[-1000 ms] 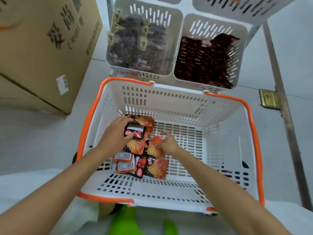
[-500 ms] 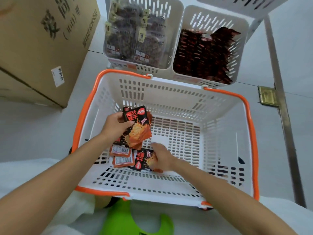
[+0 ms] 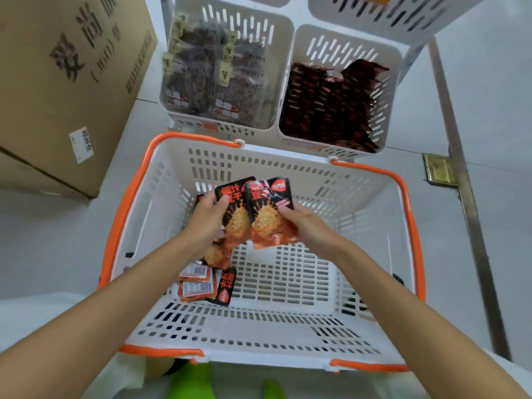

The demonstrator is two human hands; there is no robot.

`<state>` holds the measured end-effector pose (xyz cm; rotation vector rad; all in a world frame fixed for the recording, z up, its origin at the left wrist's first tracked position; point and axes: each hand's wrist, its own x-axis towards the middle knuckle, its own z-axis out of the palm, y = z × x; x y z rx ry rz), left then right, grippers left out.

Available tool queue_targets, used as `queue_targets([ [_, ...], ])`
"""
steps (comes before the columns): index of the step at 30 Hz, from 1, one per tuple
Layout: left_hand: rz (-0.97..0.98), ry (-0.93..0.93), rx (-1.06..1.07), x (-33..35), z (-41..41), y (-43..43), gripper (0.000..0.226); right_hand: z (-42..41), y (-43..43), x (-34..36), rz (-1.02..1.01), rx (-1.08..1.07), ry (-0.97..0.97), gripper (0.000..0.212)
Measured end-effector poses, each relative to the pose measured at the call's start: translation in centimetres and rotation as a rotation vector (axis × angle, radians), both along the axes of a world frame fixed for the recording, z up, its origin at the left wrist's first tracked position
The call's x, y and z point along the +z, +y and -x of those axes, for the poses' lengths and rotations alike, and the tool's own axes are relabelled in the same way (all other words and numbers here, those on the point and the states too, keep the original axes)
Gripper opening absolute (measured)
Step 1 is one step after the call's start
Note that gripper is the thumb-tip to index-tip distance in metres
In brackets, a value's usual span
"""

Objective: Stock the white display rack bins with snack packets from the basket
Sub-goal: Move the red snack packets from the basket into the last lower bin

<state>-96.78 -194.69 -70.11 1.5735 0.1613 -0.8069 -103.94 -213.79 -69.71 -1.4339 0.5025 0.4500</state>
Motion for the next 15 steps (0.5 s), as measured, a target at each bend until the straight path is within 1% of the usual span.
queue_targets([
  [1, 0.068, -0.013, -0.026, 0.7, 0.1, -1.2, 0.031, -0.6, 0.9, 0.4, 0.064, 0.007, -0.044, 0.015],
  [2, 0.091, -0.089, -0.062, 1.5, 0.0, -2.3, 0.024, -1.0, 1.6, 0.7, 0.134, 0.009, -0.091, 0.023],
  [3, 0.061, -0.2, -0.094, 2.2, -0.4, -2.9, 0.016, -1.4, 2.1, 1.0, 0.187, 0.008, -0.133, 0.036],
  [4, 0.021, -0.3, -0.112, 2.8, -1.0, -3.1, 0.018, -1.9, 2.3, 1.6, 0.198, -0.014, -0.169, 0.054],
  [6, -0.041, -0.42, -0.157, 3.7, -2.8, -2.8, 0.028, -2.8, 1.3, 3.2, 0.239, -0.056, -0.275, 0.092],
  [7, -0.056, -0.464, -0.21, 4.1, -3.7, -2.7, 0.03, -3.4, 0.2, 4.0, 0.332, -0.037, -0.338, 0.103],
  [8, -0.071, -0.514, -0.286, 4.6, -4.6, -2.7, 0.033, -4.0, -0.8, 4.9, 0.444, 0.01, -0.395, 0.108],
  [9, -0.076, -0.573, -0.381, 5.2, -5.4, -3.2, 0.035, -4.7, -1.9, 5.8, 0.542, 0.066, -0.444, 0.106],
  [10, -0.077, -0.643, -0.479, 5.6, -6.2, -4.0, 0.035, -5.6, -3.0, 6.7, 0.601, 0.124, -0.481, 0.095],
  [11, -0.071, -0.711, -0.559, 6.1, -6.9, -5.2, 0.036, -6.5, -4.0, 7.4, 0.63, 0.166, -0.49, 0.074],
  [12, -0.088, -0.772, -0.59, 6.5, -7.5, -6.5, 0.038, -7.4, -5.2, 8.1, 0.671, 0.222, -0.483, 0.05],
  [13, -0.099, -0.807, -0.578, 6.8, -8.4, -7.9, 0.044, -8.1, -6.4, 8.7, 0.727, 0.271, -0.473, 0.034],
  [14, -0.113, -0.835, -0.547, 6.9, -9.4, -9.3, 0.054, -8.8, -7.7, 9.2, 0.797, 0.286, -0.474, 0.029],
  [15, -0.151, -0.875, -0.517, 6.8, -10.6, -10.6, 0.066, -9.2, -9.1, 9.6, 0.84, 0.255, -0.501, 0.028],
])
